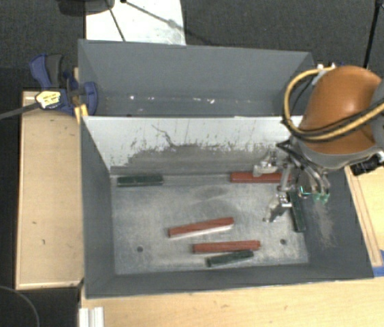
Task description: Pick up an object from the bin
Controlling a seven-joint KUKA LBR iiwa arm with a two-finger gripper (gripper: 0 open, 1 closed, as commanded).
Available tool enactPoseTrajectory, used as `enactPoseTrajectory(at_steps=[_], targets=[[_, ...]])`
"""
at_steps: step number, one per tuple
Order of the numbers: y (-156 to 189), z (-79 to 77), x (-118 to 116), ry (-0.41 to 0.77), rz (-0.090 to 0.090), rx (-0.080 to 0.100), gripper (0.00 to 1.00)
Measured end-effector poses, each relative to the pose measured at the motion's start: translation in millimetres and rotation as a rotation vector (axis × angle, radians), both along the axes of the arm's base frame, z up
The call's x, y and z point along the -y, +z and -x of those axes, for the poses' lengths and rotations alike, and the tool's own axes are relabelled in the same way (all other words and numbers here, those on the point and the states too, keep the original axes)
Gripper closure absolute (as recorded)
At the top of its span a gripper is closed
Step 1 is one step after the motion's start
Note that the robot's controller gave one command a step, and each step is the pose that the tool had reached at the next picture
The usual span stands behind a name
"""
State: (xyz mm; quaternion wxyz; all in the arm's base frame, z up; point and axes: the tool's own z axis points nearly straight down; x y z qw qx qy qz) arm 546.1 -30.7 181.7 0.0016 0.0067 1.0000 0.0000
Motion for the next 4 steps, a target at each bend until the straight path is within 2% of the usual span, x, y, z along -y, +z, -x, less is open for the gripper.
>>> enactPoseTrajectory(at_steps=[1,2,3,4], targets=[[-43.9,12.2,-15.9,0.077,0.001,0.005,0.00],[-104.3,16.2,-65.2,0.061,0.000,0.003,1.00],[-104.3,16.2,-65.2,0.061,0.000,0.003,1.00],[-104.8,19.3,-68.4,0.228,0.002,0.010,1.00]])
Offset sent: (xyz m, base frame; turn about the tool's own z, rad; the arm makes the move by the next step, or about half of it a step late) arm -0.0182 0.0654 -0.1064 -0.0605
